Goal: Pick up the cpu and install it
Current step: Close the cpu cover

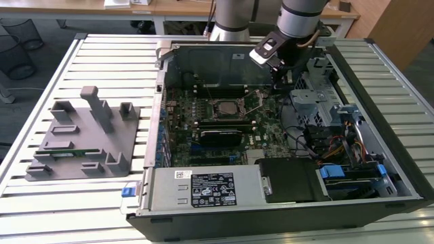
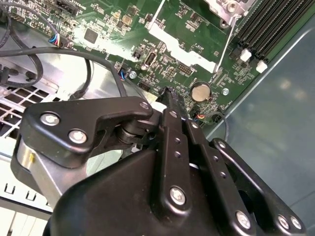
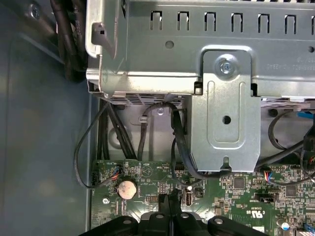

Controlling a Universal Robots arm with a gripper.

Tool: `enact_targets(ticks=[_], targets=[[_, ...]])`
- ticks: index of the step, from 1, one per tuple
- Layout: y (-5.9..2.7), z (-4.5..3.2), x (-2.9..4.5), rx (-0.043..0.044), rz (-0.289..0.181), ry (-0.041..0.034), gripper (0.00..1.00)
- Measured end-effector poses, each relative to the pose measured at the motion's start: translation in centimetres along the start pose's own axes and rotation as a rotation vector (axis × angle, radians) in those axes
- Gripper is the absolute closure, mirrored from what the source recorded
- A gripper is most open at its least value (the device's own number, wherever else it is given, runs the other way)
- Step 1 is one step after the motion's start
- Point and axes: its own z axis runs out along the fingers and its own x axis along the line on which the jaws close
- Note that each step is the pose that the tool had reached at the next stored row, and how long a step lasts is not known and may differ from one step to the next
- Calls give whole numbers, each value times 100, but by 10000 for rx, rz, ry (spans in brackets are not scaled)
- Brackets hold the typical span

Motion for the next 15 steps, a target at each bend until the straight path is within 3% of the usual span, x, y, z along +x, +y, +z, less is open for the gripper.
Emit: enact_targets(ticks=[15], targets=[[-178,3,-29,0,-294,8,89]])
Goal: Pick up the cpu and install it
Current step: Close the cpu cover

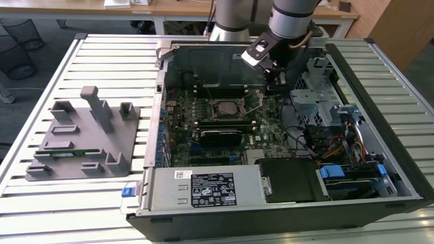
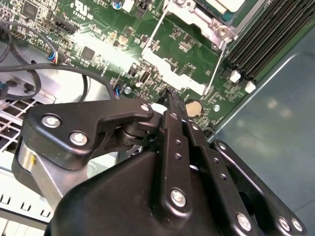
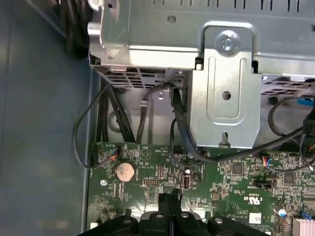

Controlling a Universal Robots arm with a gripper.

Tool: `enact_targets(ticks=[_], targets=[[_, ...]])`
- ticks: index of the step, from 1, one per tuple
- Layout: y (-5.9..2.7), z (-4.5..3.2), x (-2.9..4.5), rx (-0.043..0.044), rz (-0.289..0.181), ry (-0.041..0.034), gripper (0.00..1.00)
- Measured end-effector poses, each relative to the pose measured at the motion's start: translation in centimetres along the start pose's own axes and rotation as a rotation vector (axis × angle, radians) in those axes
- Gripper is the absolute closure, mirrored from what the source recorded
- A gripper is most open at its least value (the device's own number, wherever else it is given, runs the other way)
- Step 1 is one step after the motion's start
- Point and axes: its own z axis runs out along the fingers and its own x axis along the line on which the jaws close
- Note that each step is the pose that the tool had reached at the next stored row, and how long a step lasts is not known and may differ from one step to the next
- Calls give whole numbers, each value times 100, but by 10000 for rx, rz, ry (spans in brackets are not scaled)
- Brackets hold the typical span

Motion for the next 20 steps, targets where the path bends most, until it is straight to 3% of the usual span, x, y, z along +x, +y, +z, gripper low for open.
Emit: enact_targets(ticks=[12,20], targets=[[12,17,0,8,0,-4,89],[-6,77,0,14,-2,-3,89]])
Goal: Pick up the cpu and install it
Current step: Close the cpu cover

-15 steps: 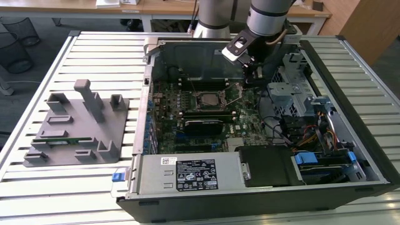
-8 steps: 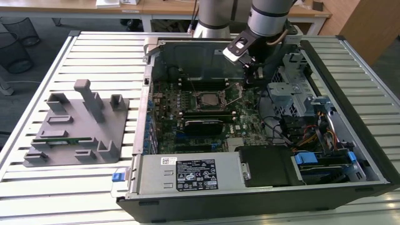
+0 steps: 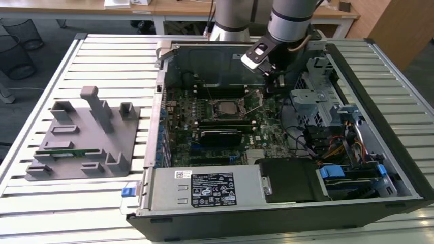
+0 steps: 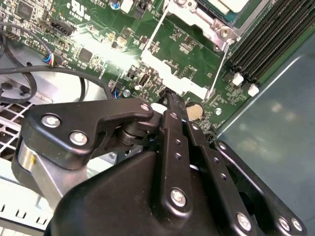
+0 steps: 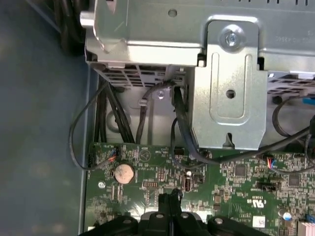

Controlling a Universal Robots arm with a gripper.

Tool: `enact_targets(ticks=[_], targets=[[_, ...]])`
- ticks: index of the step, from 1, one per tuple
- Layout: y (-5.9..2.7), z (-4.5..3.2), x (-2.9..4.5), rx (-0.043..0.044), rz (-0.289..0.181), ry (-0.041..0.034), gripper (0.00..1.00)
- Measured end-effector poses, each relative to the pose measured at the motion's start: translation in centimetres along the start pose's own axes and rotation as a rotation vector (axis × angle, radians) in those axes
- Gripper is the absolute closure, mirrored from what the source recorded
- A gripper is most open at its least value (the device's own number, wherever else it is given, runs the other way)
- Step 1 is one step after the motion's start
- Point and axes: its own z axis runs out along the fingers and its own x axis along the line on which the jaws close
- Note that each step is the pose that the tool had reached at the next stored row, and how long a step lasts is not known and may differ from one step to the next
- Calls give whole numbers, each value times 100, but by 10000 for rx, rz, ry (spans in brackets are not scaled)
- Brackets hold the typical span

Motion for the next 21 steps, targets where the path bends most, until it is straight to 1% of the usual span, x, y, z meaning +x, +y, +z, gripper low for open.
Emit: enact_targets(ticks=[3,9,15,17,21], targets=[[-81,-1,2,0,2,0,89],[-180,-2,5,0,2,1,89],[-337,-3,10,-1,2,3,89],[-370,-2,11,-1,2,3,89],[-394,0,12,0,2,0,89]])
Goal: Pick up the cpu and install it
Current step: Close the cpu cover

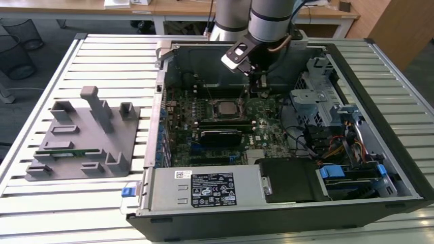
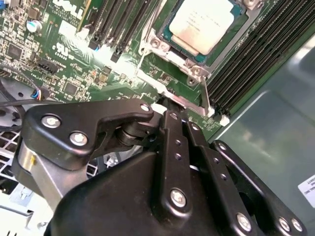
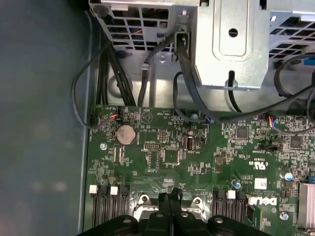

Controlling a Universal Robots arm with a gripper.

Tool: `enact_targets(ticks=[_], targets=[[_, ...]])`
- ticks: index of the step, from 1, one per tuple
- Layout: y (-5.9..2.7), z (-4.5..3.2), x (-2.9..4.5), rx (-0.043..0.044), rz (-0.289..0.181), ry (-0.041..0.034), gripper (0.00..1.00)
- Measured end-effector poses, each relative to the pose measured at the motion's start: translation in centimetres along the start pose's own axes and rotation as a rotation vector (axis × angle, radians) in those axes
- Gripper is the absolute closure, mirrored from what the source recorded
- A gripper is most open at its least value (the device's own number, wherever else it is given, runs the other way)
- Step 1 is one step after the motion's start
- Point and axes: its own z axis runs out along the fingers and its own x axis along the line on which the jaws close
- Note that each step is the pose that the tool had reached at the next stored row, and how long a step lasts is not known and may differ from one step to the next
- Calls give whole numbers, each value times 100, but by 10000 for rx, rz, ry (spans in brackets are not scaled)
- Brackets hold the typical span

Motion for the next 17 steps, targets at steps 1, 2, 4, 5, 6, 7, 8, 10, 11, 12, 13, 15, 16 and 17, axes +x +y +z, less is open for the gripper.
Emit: enact_targets(ticks=[1,2,4,5,6,7,8,10,11,12,13,15,16,17], targets=[[-10,1,0,-1,0,1,89],[-21,1,1,-1,0,1,89],[-38,1,1,0,0,1,89],[-47,1,2,0,0,1,89],[-55,2,2,-1,0,1,89],[-63,2,2,0,0,1,89],[-72,2,2,0,0,0,89],[-93,2,3,0,0,0,89],[-104,3,3,0,0,0,89],[-117,3,4,0,0,0,89],[-132,3,4,0,0,-1,89],[-168,4,6,0,-1,0,89],[-185,4,6,-1,0,1,89],[-203,5,7,0,0,1,89]])
